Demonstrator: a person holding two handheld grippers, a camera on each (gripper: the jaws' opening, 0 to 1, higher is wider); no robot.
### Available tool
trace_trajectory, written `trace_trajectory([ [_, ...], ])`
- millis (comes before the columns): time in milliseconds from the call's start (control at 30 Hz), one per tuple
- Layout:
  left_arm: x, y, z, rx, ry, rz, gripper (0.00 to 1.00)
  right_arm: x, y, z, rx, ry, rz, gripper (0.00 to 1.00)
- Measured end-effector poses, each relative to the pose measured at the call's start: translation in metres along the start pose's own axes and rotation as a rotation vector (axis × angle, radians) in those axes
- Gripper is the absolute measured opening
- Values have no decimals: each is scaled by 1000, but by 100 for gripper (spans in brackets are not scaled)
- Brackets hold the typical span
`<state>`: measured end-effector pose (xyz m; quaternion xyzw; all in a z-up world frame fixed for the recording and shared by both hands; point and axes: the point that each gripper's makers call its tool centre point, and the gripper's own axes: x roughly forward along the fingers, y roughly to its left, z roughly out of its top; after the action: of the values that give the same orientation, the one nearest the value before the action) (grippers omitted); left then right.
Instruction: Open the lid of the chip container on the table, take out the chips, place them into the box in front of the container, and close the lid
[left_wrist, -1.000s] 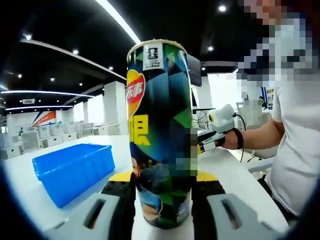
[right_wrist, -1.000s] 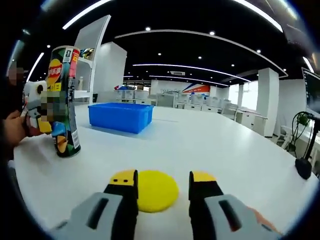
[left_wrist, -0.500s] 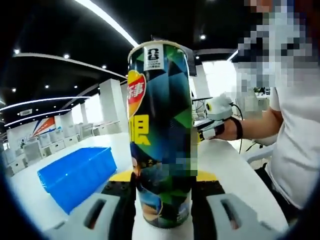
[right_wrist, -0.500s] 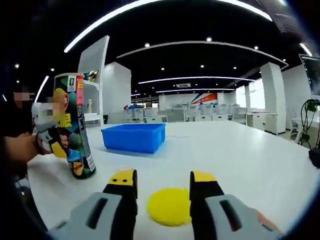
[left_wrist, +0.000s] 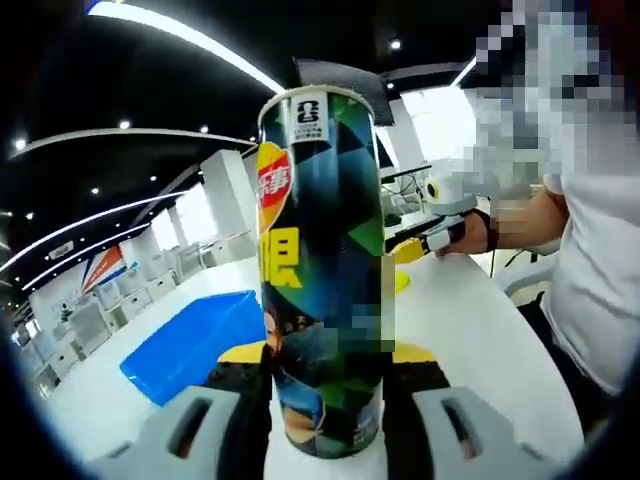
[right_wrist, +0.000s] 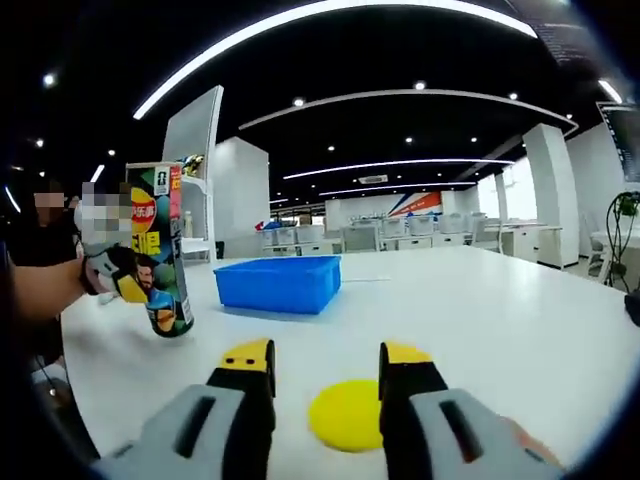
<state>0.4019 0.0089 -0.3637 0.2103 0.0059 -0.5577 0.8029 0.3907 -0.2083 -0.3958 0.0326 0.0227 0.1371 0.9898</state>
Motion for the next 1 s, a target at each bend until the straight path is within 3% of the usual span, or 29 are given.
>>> trace_trajectory([
  [100,-7,2,-10,53,88,-10,43,0,-1,1,7,-9,3,39],
  [267,-18,1,-16,107,178,-28,43,1,-5,-3,7,-6,6,39],
  [467,-27,6,-20,139,212,2,43,3,-3,1,11,-21,13,39],
  [667,-34,4,-31,165,275,-6,43,3,3,6,-15,-34,31,39],
  [833,-47,16,-40,186,343,10,43,-1,-1,8,-18,-38,20,39],
  [1000,-59,13,-49,176,407,-33,43,-3,-4,9,-14,-42,11,38],
])
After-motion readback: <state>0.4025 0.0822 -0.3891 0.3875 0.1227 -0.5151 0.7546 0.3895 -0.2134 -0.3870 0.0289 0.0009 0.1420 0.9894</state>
